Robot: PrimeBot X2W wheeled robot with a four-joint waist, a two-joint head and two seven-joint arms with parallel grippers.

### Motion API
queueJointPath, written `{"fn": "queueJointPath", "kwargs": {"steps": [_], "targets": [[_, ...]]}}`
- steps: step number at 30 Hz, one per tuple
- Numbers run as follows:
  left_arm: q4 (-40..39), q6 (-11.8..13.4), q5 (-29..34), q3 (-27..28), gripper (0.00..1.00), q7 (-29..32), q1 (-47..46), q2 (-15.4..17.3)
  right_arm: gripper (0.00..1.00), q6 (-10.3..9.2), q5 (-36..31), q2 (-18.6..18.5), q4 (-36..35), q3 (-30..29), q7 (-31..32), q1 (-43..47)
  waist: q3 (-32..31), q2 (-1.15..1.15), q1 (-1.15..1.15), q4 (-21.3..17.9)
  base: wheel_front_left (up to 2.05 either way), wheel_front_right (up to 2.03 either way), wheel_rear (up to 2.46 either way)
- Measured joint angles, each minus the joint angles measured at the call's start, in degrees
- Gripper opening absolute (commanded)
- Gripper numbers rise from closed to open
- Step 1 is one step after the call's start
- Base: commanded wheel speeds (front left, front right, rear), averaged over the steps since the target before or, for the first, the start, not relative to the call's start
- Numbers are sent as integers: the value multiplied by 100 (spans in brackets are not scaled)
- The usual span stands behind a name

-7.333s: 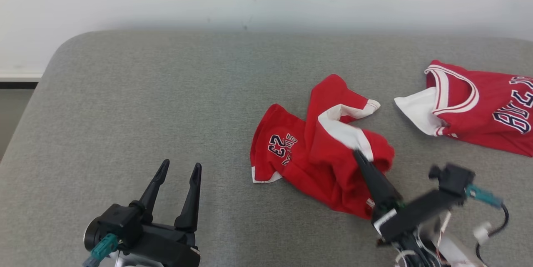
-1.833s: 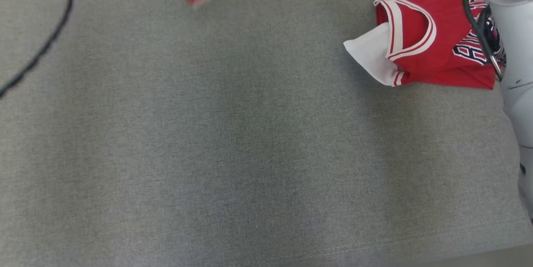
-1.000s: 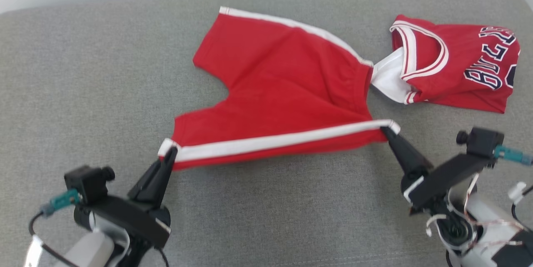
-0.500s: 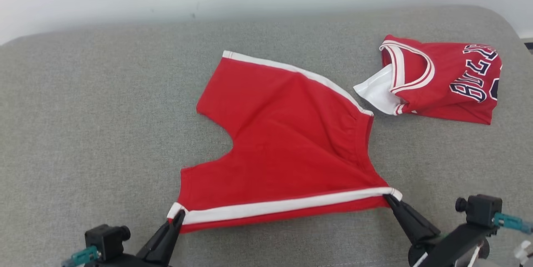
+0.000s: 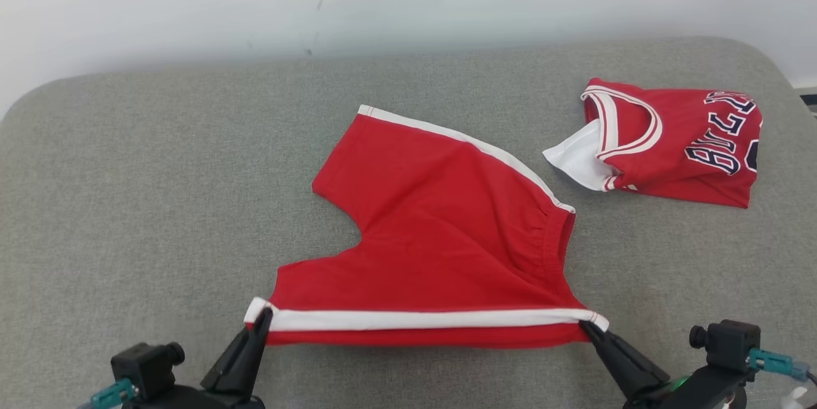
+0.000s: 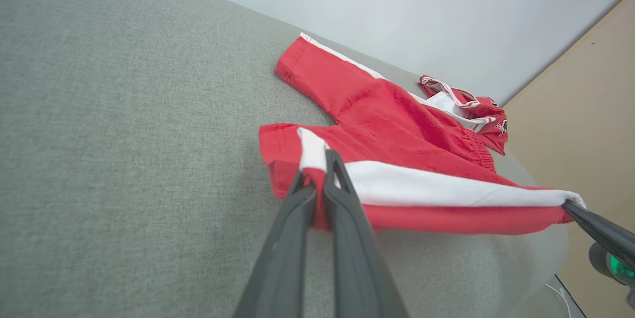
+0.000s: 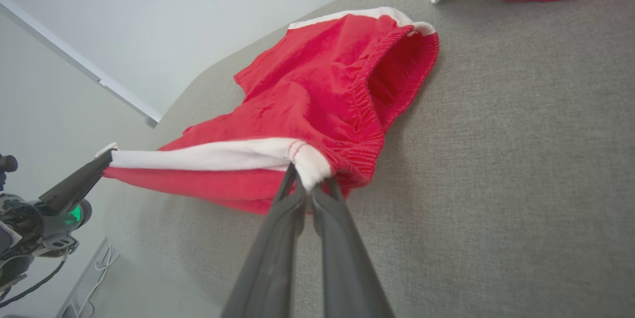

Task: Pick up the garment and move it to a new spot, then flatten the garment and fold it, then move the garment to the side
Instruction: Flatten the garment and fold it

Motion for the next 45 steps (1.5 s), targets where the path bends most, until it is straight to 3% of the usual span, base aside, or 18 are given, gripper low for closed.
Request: {"fn": "queueJointPath", "kwargs": {"steps": [5,11,22,45], "targets": [[-248,-1,127,276,0,0,-158,-54,0,0,-37,66,-47,-212,-43,-90,84,1,1,-8,0,0,0],[-252,23,374,441,0,-1,-1103,-100,0,0,-107,367,59,-404,-47,-492,325,1,2,-73,0,0,0],[313,10,616,505,0,-2,-2589,-126,0,-13,-367,1002,304,-960,-48,-1277,997,2,2,-335,0,0,0],[2520,-2,1340,175,0,221,-5283,-416,0,-127,-635,2183,979,-1748,-49,-2067,2434,2,2,-1139,0,0,0]]}}
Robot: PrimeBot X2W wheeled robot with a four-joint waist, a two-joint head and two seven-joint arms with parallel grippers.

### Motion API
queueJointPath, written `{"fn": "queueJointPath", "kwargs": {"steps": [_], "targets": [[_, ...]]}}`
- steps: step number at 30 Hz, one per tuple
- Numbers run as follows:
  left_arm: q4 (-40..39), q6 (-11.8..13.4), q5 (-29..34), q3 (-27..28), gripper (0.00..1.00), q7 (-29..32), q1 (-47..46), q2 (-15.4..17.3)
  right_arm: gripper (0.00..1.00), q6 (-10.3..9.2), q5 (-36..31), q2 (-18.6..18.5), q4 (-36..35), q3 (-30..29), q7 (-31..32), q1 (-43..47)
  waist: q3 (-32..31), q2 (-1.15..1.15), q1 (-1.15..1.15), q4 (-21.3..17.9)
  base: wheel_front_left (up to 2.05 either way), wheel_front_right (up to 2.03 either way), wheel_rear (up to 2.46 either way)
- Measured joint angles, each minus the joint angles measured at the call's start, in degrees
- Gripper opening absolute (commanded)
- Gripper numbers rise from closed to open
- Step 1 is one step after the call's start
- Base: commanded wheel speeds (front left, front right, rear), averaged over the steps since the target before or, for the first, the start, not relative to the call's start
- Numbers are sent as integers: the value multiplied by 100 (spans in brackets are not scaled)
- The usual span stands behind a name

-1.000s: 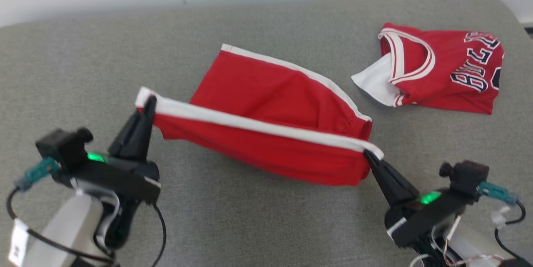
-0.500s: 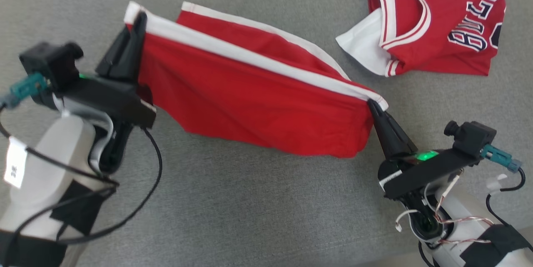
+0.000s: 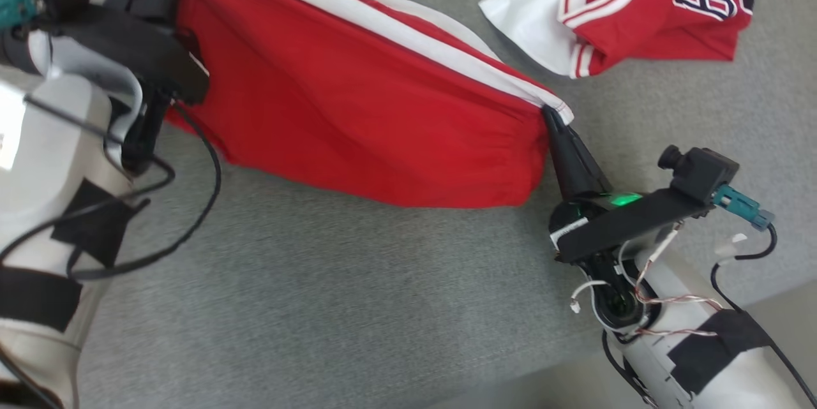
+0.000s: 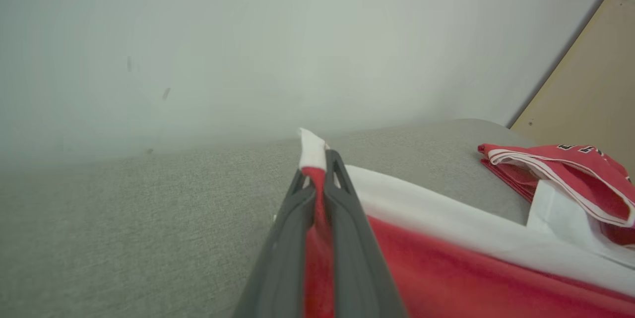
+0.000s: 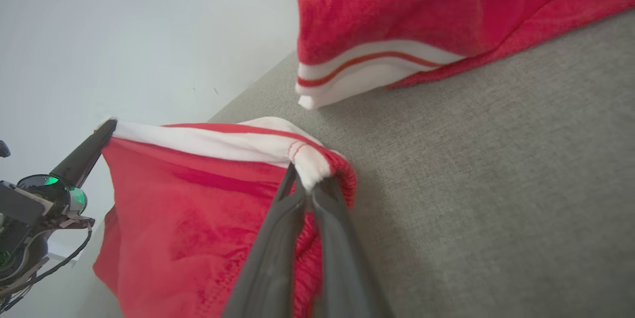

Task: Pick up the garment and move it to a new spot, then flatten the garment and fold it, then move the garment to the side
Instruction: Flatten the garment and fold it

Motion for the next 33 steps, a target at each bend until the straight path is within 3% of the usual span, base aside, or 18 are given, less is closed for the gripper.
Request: {"fn": "queueJointPath", "kwargs": {"steps": [11,12,13,14,16,17,18,19,33], "targets": [[1151,67,303,-132,0,157,-588,35,0,33,-168,464,278,-60,-42,-332,374,0,-1,-446,0,0,0],[1228,67,303,-138,9,183,-639,14,0,53,-170,480,318,-74,-42,-334,398,-1,-1,-470,0,0,0],[1276,66,303,-141,44,182,-679,1,3,53,-177,501,350,-80,-42,-343,419,-1,-1,-491,0,0,0],[1346,66,303,-144,100,181,-723,-35,10,53,-185,516,376,-96,-42,-355,434,0,-1,-504,0,0,0],[1467,69,303,-147,100,165,-812,-113,28,62,-212,523,426,-135,-43,-371,443,-1,-1,-501,0,0,0],[1519,69,303,-146,100,142,-826,-140,47,62,-218,524,458,-141,-43,-382,438,0,-1,-490,0,0,0],[1578,68,303,-151,100,134,-843,-169,81,65,-224,525,501,-151,-43,-392,428,-1,-1,-473,0,0,0],[1626,68,303,-156,100,132,-865,-198,100,70,-227,526,546,-162,-43,-400,416,-1,-1,-455,0,0,0],[1918,45,274,-211,100,-143,-813,-346,100,85,-364,467,1217,-338,-42,-335,-79,-1,-1,-203,0,0,0]]}}
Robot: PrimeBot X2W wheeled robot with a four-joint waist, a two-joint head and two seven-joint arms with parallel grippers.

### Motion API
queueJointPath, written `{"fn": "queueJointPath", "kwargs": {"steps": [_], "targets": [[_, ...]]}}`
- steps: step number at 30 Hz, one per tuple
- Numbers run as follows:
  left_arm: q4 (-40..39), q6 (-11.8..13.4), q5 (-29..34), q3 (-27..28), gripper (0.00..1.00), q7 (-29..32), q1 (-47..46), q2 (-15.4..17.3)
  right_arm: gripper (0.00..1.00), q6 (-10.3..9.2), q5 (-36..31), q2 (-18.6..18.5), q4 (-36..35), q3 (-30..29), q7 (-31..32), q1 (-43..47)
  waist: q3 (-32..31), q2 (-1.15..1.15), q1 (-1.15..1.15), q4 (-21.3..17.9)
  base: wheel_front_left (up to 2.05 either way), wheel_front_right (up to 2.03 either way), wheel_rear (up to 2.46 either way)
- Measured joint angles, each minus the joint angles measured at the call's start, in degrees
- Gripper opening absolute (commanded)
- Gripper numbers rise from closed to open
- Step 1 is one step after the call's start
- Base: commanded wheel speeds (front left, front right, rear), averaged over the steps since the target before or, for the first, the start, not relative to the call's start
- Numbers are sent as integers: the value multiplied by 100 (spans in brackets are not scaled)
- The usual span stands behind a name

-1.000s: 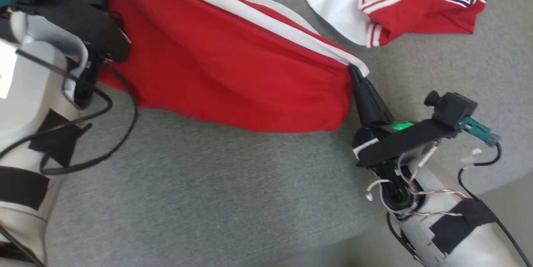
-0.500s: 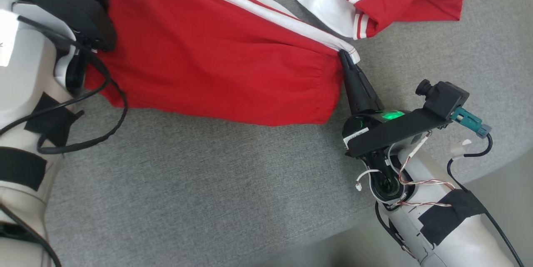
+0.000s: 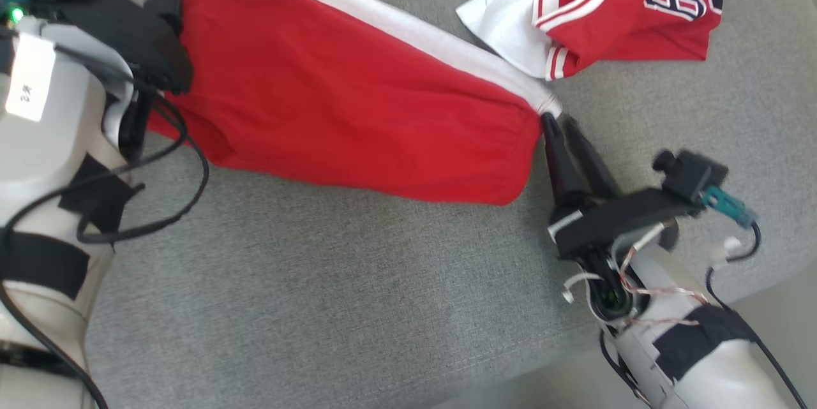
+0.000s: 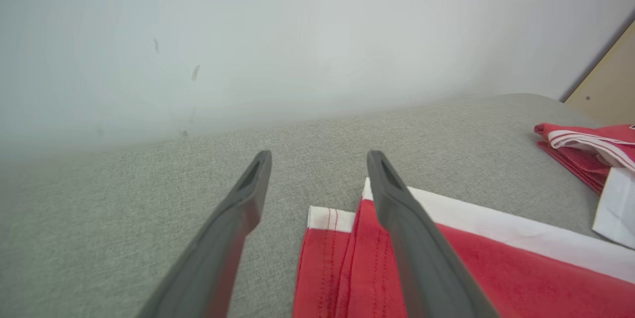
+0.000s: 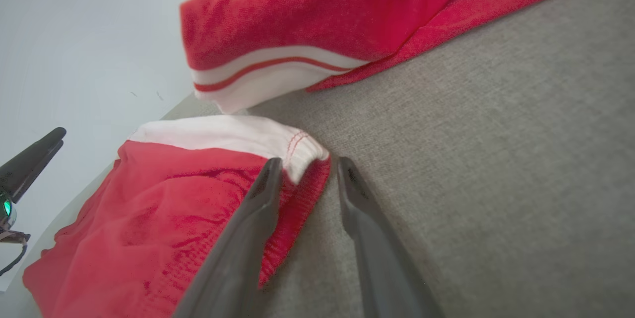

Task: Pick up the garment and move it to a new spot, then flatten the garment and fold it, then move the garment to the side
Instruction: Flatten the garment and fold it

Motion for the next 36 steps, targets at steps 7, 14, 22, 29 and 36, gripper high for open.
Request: {"fn": "queueJointPath", "kwargs": {"steps": [7,14,22,29,36], "targets": [[-538,-3,-300,-213,100,-63,633,108,100,16,10,-104,238,-126,0,278,-429,0,0,131,0,0,0],[-1147,-3,-641,-442,100,-78,1432,265,100,18,182,-244,200,-77,1,722,-921,0,0,267,0,0,0],[-2094,-3,-849,-608,100,-80,2618,441,100,18,312,-394,-170,-223,1,1384,-1580,0,-1,469,0,0,0],[-2668,-2,-800,-454,100,-80,3640,560,100,13,-75,-568,-438,-635,1,1863,-2027,-1,-1,636,0,0,0],[-3271,285,-703,-215,100,-80,4387,497,100,-399,-903,-767,-773,-756,1,2164,-2288,-1,-2,810,0,0,0]]}}
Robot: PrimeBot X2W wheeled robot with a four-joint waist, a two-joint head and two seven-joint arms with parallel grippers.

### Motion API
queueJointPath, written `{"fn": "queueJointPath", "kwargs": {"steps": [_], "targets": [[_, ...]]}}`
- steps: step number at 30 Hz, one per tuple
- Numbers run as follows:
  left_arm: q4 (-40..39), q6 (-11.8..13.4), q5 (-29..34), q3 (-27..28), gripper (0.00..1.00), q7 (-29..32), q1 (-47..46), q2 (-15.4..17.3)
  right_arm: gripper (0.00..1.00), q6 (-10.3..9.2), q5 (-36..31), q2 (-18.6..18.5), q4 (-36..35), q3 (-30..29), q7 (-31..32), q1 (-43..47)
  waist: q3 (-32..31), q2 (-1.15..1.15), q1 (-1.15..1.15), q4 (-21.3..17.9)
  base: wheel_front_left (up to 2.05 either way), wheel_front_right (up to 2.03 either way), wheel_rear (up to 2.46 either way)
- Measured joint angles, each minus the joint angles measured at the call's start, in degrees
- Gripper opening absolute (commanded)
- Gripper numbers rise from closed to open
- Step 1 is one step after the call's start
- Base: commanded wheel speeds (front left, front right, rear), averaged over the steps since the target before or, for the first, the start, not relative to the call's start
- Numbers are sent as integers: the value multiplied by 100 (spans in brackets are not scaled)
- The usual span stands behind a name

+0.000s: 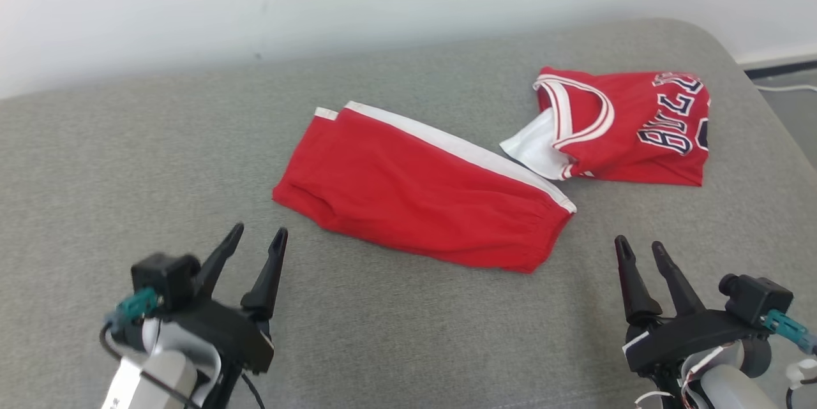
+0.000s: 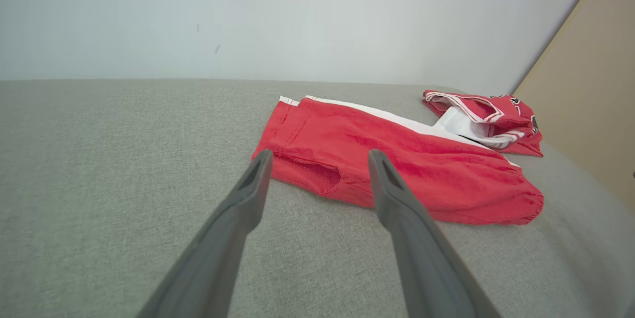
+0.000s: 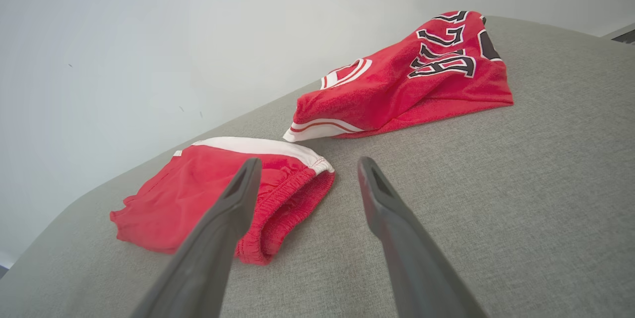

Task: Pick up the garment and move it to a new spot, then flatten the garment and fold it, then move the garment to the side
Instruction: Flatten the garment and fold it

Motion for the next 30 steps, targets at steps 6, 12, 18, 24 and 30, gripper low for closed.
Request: {"fn": "queueJointPath", "kwargs": {"steps": [6,12,18,24,30], "targets": [[-572,318,43,312,100,0,625,-122,100,-191,-326,-4,-308,-110,0,247,-103,0,0,202,0,0,0],[-1094,486,400,403,100,0,816,-202,100,-193,-188,145,-324,-344,0,343,-75,0,1,408,0,0,0],[-1472,565,656,457,100,0,961,-255,100,-122,421,399,32,-704,0,336,1,0,1,660,0,0,0],[-1751,580,770,539,100,-1,979,-279,100,31,1114,557,434,-1062,103,160,99,1,2,953,0,0,0],[-1918,580,844,684,100,-18,1097,-270,100,111,1614,714,896,-1178,573,-274,221,1,2,1218,0,0,0]]}}
